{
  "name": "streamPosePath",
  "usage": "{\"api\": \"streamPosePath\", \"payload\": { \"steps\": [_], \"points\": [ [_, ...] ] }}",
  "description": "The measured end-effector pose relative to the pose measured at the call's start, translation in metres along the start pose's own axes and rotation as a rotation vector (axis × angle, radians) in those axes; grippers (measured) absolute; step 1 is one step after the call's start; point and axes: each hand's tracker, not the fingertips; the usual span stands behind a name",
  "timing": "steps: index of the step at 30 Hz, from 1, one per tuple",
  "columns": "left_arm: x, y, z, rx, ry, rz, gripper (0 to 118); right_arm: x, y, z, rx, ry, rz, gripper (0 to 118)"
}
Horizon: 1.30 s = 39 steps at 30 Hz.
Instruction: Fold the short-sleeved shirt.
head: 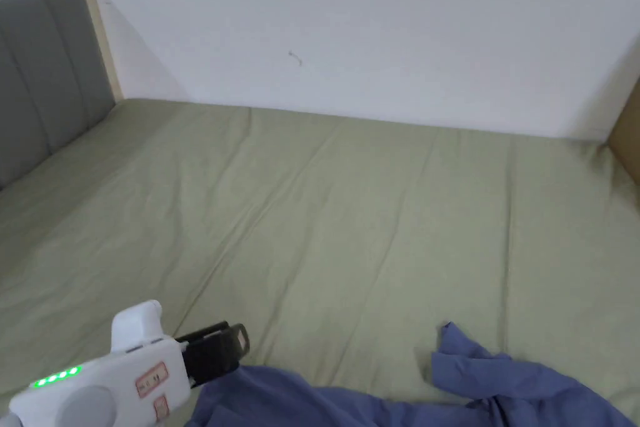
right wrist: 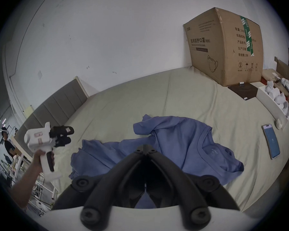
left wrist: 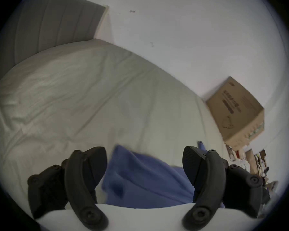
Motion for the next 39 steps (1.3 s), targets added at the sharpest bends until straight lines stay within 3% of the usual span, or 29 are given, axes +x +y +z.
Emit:
{"api": "streamPosePath", "payload": {
  "steps": [4, 7, 9, 11, 13, 15, 16, 17, 18, 19, 20, 23, 30, 33, 34, 36, 37, 38, 39],
  "points": [
    [-0.007, 0.001, -0.044, -0.138, 0.141, -0.105, 97, 0.005, 0.002, -0.011, -0.051, -0.031, -0.020, 0],
    [-0.003, -0.020, -0.059, -0.227, 0.093, -0.152, 93, 0.007, 0.002, -0.017, -0.074, -0.036, -0.020, 0],
    [0.002, -0.031, -0.061, -0.267, 0.106, -0.210, 82, 0.011, 0.004, -0.024, -0.100, -0.045, -0.017, 0],
    [0.011, -0.029, -0.056, -0.233, 0.193, -0.316, 40, 0.015, 0.007, -0.032, -0.122, -0.064, -0.013, 0],
    [0.006, -0.021, -0.047, -0.271, 0.112, -0.239, 6, 0.021, 0.015, -0.040, -0.125, -0.078, 0.005, 0],
    [0.005, -0.015, -0.040, -0.293, 0.065, -0.151, 6, 0.030, 0.027, -0.051, -0.112, -0.106, 0.052, 0],
    [0.004, -0.016, -0.041, -0.300, 0.065, -0.171, 6, 0.036, 0.033, -0.057, -0.101, -0.133, 0.076, 2],
    [0.005, -0.020, -0.045, -0.321, 0.070, -0.197, 6, 0.043, 0.039, -0.066, -0.090, -0.144, 0.092, 21],
    [0.005, -0.027, -0.053, -0.364, 0.096, -0.234, 5, 0.051, 0.045, -0.077, -0.086, -0.153, 0.097, 50],
    [0.007, -0.037, -0.061, -0.378, 0.124, -0.256, 5, 0.059, 0.050, -0.088, -0.097, -0.157, 0.100, 89],
    [0.009, -0.042, -0.062, -0.314, 0.129, -0.262, 5, 0.069, 0.056, -0.104, -0.137, -0.166, 0.107, 97],
    [0.018, -0.040, -0.059, -0.319, 0.142, -0.237, 5, 0.091, 0.066, -0.143, -0.200, -0.208, 0.137, 96],
    [0.018, -0.041, -0.057, -0.313, 0.128, -0.213, 5, 0.118, 0.056, -0.215, -0.399, -0.343, 0.298, 96],
    [0.017, -0.042, -0.058, -0.303, 0.130, -0.180, 5, 0.130, 0.036, -0.226, -0.412, -0.348, 0.272, 96],
    [0.019, -0.041, -0.059, -0.308, 0.133, -0.183, 5, 0.131, 0.034, -0.227, -0.417, -0.314, 0.229, 91],
    [0.024, -0.040, -0.060, -0.317, 0.159, -0.214, 5, 0.130, 0.037, -0.224, -0.412, -0.249, 0.175, 66],
    [0.029, -0.040, -0.059, -0.313, 0.178, -0.233, 5, 0.127, 0.040, -0.220, -0.405, -0.261, 0.205, 43],
    [0.037, -0.041, -0.057, -0.310, 0.198, -0.255, 5, 0.122, 0.044, -0.218, -0.402, -0.242, 0.249, 5],
    [0.040, -0.040, -0.055, -0.307, 0.205, -0.272, 5, 0.117, 0.045, -0.215, -0.374, -0.271, 0.258, 5]
  ]
}}
